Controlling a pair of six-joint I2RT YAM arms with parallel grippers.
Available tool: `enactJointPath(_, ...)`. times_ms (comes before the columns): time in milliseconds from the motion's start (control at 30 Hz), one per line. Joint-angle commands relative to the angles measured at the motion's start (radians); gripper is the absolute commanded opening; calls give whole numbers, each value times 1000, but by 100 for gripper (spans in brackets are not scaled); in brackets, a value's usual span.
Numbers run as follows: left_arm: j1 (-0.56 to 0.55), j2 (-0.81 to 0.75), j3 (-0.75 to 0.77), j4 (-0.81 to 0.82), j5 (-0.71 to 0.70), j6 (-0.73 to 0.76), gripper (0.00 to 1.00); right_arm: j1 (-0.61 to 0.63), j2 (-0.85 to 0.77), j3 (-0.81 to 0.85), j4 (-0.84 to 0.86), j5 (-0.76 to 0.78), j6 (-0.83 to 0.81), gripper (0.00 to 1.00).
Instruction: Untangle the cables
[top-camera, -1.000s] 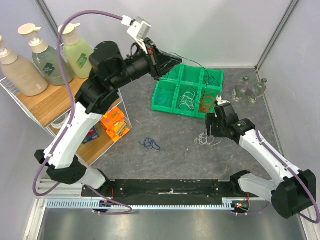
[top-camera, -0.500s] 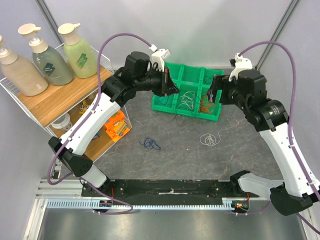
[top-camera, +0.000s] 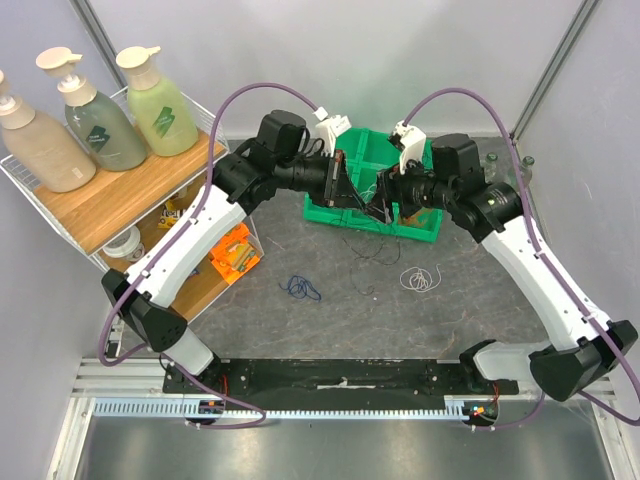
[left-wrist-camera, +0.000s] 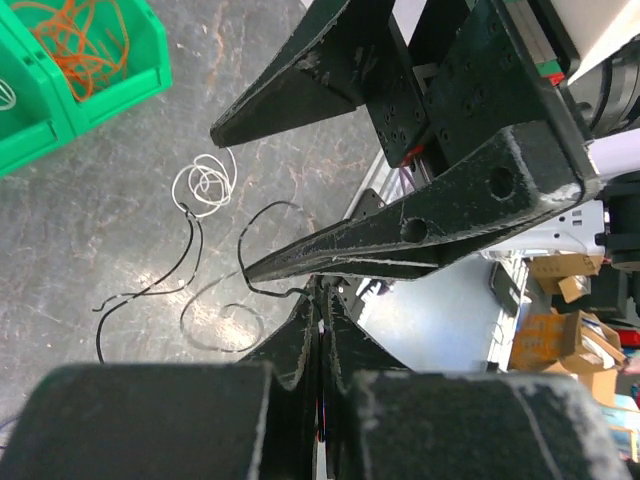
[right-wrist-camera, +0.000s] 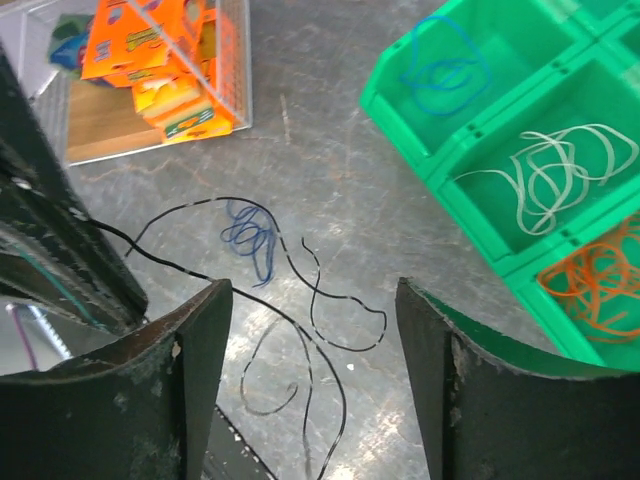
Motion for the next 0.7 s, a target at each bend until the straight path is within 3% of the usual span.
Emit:
enactJointPath(0,-1,-24,-18,17,76,-61,2,6,-31,-26,92,-147,-18,70)
enactJointPath(133,-1,-24,-6,26,79,-81,2,5,-74,-80,89,-138,-9,66)
enactJointPath(267,2,-36,-15,8,50,-49,2,5,-138,-103,71,-42,-19,75)
enactJointPath(367,12,-15,-1,-2,78,-58,2,6,-170,-92,21,12,-59,76)
enactJointPath(667,15,-1,33,52,216,-85,2,8,-132,-146,133,-61,-76,73)
